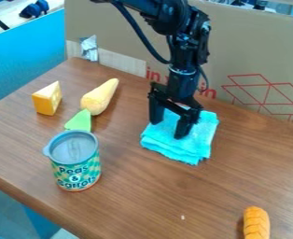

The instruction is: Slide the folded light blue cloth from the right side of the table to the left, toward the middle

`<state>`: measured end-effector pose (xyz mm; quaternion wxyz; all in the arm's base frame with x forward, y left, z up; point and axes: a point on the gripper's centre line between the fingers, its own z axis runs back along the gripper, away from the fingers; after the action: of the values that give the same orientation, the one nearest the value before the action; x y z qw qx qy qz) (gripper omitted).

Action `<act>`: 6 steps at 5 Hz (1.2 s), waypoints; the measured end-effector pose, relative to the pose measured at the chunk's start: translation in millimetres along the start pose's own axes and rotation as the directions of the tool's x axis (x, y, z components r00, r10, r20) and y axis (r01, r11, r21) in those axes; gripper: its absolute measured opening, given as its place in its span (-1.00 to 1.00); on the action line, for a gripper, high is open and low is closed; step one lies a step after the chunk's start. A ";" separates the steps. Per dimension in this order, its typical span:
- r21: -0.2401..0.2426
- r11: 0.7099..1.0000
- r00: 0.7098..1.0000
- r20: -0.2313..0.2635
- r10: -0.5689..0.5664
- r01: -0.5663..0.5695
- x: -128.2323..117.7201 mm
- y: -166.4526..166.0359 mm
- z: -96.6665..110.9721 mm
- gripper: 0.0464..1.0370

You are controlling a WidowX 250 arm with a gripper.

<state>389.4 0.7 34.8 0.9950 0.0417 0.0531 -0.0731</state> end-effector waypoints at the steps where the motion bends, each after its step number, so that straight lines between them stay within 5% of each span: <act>1: 0.018 1.000 1.000 -0.018 0.006 -0.005 -3.4 12.2 -0.3 0.93; 3: -0.006 1.000 1.000 0.004 0.003 -0.003 -8.7 18.0 2.5 0.93; 5: -0.040 0.999 0.967 0.255 -0.021 0.033 -13.4 6.5 60.1 0.93; 6: -0.009 0.997 0.954 0.290 -0.071 0.077 -21.5 -6.0 77.6 0.93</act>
<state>375.1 -9.2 113.6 0.9890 0.0184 -0.0907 -0.1151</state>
